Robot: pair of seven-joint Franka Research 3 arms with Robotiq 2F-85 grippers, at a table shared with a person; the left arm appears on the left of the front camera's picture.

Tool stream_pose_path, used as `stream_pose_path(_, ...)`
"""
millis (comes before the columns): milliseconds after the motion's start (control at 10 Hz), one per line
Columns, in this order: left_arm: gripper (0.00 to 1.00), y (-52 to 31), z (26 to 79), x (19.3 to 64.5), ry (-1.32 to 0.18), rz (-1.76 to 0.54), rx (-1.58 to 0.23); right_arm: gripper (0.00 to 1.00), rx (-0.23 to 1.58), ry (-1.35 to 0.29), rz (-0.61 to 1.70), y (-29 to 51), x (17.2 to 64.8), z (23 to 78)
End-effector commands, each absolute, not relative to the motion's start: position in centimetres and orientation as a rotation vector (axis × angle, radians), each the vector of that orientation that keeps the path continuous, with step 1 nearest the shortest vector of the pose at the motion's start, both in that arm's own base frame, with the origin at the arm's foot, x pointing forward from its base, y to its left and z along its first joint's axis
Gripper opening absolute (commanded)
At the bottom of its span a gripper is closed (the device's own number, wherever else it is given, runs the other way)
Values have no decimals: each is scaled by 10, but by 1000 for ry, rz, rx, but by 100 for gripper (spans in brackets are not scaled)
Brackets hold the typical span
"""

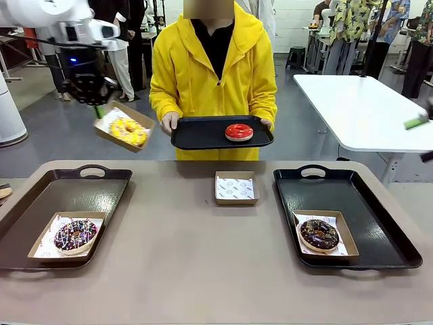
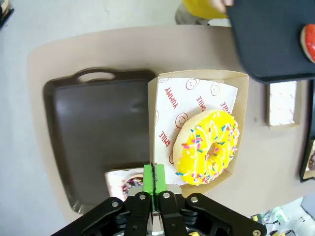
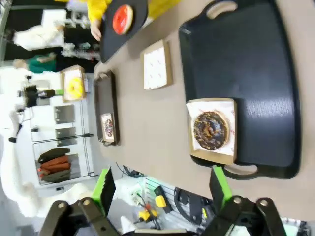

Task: Individually package the donuts and arrange them on the tray.
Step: Place the picked Paper togo box on the Handle tray while simultaneously picking up another Paper togo box from the table with the other hand.

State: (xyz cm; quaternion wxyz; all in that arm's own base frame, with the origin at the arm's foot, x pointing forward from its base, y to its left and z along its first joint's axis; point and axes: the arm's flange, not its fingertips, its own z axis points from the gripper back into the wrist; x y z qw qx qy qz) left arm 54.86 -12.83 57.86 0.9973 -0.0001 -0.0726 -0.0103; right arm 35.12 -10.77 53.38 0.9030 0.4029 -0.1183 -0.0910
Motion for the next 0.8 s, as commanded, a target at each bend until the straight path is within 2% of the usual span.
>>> stream_pose_path(0, 1, -93, 567, 536, -131, 10, -5, 100, 745, -209, -197, -54, 381, 540)
stream_pose_path(400, 1, -22, 533, 529, -107, 110, -76, 100, 583, -230, -194, 50, 443, 517)
stream_pose_path(700, 1, -5, 514, 532, -76, 141, -80, 100, 567, -244, -168, 93, 456, 501)
